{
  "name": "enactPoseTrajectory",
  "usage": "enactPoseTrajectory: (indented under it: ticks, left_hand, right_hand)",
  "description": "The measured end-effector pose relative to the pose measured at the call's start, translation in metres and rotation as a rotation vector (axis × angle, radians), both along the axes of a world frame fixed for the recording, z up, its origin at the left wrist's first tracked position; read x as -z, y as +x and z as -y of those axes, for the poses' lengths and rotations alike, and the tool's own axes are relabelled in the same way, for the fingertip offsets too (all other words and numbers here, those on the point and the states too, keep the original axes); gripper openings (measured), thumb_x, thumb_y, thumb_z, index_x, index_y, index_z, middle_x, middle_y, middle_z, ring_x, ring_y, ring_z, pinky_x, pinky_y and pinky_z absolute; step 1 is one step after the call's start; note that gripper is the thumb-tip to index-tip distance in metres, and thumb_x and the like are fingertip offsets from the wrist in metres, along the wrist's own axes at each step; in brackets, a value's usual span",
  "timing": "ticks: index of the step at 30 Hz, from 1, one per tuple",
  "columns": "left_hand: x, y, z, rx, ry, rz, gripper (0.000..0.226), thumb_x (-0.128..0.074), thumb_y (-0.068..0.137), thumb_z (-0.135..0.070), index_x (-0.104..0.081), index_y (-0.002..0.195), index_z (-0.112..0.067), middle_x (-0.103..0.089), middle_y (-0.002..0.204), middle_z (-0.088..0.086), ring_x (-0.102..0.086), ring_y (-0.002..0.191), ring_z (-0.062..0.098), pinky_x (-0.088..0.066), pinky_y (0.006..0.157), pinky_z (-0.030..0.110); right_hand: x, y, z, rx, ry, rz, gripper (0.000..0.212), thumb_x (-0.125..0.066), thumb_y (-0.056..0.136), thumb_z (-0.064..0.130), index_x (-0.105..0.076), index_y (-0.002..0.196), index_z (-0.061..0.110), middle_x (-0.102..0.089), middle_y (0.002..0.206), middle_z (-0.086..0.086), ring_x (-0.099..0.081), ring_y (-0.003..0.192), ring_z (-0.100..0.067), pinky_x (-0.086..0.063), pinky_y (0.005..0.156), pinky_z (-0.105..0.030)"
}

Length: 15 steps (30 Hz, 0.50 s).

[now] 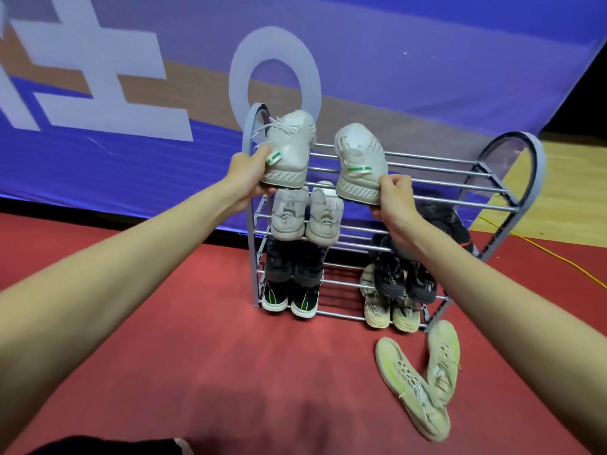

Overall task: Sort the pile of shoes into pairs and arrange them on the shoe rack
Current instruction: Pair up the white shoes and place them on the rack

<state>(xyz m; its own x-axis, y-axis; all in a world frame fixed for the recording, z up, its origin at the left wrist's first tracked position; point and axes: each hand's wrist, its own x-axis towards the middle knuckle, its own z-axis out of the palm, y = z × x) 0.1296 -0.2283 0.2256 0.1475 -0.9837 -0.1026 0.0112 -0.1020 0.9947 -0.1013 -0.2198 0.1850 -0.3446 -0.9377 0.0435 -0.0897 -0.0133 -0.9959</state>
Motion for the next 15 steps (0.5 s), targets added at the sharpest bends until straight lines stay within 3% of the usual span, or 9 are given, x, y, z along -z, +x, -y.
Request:
enactPoseTrajectory:
  ticks: [4, 8, 10, 15]
  left_hand:
    - [0.012, -0.001, 0.034, 0.009, -0.005, 0.047, 0.043, -0.049, 0.095, -0.028, -0.060, 0.122, 0.004, -0.063, 0.095, 0.012, -0.063, 0.068, 0.017, -0.051, 0.040, 0.018]
    - [0.024, -0.006, 0.060, 0.026, -0.002, 0.037, 0.032, -0.050, 0.096, -0.027, -0.060, 0.105, 0.003, -0.062, 0.084, 0.012, -0.063, 0.064, 0.018, -0.051, 0.040, 0.019]
    - [0.030, -0.007, 0.070, 0.030, 0.007, 0.027, 0.031, -0.050, 0.097, -0.026, -0.060, 0.103, 0.003, -0.062, 0.079, 0.010, -0.063, 0.062, 0.019, -0.049, 0.039, 0.018]
    - [0.040, -0.007, 0.087, 0.026, 0.000, 0.070, 0.028, -0.048, 0.097, -0.024, -0.058, 0.099, 0.001, -0.058, 0.073, 0.006, -0.060, 0.059, 0.016, -0.052, 0.043, 0.021]
  right_hand:
    - [0.003, 0.007, 0.035, -0.011, 0.044, -0.021, 0.009, -0.036, 0.093, 0.018, -0.032, 0.099, 0.013, -0.040, 0.077, -0.003, -0.036, 0.058, -0.013, -0.030, 0.032, -0.014]
    - [0.008, 0.013, 0.063, 0.002, 0.050, -0.059, 0.005, -0.037, 0.093, 0.020, -0.035, 0.091, 0.017, -0.041, 0.076, -0.002, -0.036, 0.062, -0.014, -0.029, 0.050, -0.026]
    - [0.012, 0.015, 0.074, 0.002, 0.047, -0.085, 0.009, -0.038, 0.093, 0.021, -0.035, 0.084, 0.019, -0.042, 0.075, -0.001, -0.036, 0.063, -0.014, -0.028, 0.052, -0.026]
    - [0.016, 0.019, 0.091, -0.001, 0.034, -0.102, 0.009, -0.038, 0.093, 0.024, -0.038, 0.090, 0.016, -0.045, 0.080, -0.002, -0.039, 0.066, -0.015, -0.031, 0.054, -0.027]
